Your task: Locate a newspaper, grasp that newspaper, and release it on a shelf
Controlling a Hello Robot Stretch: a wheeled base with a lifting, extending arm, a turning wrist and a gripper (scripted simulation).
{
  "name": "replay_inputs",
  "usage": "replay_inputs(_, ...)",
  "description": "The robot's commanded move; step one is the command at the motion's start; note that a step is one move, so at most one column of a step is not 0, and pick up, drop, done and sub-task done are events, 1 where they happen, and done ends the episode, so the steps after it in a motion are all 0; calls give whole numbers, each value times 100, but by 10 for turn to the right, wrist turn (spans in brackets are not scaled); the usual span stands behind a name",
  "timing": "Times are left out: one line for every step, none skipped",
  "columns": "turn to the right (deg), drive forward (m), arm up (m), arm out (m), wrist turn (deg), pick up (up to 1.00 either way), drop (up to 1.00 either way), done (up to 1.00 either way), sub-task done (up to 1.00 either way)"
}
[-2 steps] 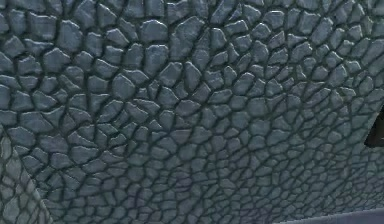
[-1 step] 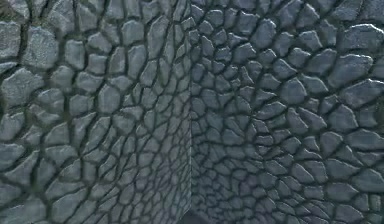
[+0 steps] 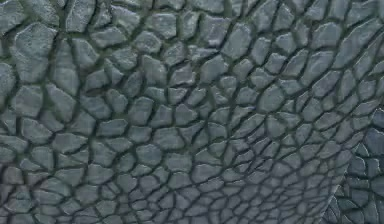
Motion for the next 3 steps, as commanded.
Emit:
replay_inputs(-90,0,0,0,0,0,0,0,0)
replay_inputs(-30,0,0,0,0,0,0,0,0)
replay_inputs(450,0,0,0,0,0,0,0,0)
